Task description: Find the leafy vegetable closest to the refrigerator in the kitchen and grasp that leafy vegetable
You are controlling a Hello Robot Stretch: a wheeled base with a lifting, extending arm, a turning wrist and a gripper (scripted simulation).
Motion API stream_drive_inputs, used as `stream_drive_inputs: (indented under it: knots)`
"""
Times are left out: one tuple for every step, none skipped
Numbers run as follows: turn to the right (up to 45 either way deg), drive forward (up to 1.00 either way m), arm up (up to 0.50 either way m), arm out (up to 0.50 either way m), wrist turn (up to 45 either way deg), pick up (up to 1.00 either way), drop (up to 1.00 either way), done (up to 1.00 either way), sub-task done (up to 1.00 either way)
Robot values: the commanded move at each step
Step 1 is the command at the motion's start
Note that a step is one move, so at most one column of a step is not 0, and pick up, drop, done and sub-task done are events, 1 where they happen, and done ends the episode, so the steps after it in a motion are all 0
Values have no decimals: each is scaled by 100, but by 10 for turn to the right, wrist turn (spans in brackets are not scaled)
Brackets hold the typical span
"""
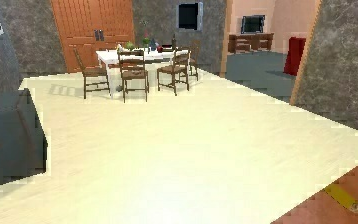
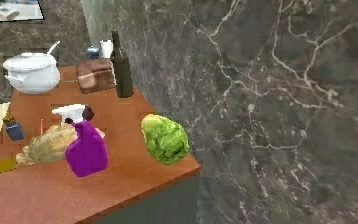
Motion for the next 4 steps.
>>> stream_drive_inputs:
  knots:
    - [0,0,38,0,0,0,0,0,0]
    - [0,0,0,14,0,0,0,0,0]
    - [0,0,0,0,450,0,0,0,0]
    - [0,0,0,0,450,0,0,0,0]
